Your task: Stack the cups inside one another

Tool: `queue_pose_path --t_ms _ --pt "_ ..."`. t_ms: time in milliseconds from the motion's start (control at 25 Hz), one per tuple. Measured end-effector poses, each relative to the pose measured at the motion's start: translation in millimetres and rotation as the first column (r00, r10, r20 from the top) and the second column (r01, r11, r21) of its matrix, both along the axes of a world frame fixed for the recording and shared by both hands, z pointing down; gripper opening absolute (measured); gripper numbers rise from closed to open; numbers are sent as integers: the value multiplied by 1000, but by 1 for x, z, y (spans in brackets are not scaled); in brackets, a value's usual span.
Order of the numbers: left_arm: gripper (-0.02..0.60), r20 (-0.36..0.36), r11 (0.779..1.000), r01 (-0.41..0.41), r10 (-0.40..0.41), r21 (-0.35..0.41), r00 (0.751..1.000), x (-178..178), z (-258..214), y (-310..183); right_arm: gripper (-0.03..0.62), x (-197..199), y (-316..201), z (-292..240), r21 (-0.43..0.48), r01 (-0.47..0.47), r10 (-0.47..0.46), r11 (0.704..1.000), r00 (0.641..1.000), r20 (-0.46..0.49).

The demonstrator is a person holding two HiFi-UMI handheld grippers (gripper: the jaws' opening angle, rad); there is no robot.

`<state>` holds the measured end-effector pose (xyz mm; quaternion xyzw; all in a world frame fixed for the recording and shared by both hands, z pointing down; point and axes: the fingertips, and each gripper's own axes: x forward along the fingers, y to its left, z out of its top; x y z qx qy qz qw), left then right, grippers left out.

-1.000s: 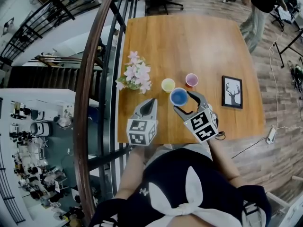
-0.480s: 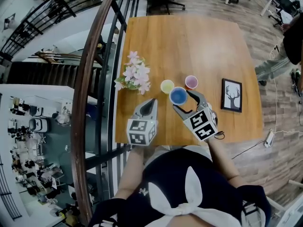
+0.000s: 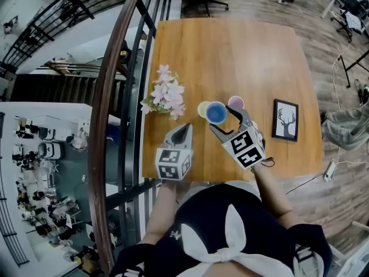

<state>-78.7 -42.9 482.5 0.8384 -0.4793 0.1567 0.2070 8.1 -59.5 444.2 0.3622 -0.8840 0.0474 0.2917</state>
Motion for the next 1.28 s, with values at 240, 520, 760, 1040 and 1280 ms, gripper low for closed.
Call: queue_pose_path --t_ms 240,520,760,1040,1280 --pt "17 3 1000 8 -8 -15 1000 0 8 -12 310 -3 -20 1 2 13 -13 1000 1000 13" --pt "17 2 999 13 -13 -46 1000 -1 19 -20 310 -8 -36 5 -1 28 -28 1000 1000 4" --pt "17 3 998 16 -16 -60 1000 -1 22 -25 310 -10 -45 4 -5 31 -31 999 999 13" --pt "17 -9 997 18 -19 -80 1000 4 30 -28 310 -11 -54 11 -21 35 -35 999 999 19" --pt "17 -11 995 13 -14 -102 1000 7 41 -26 310 -10 -60 21 -37 39 -39 999 999 12"
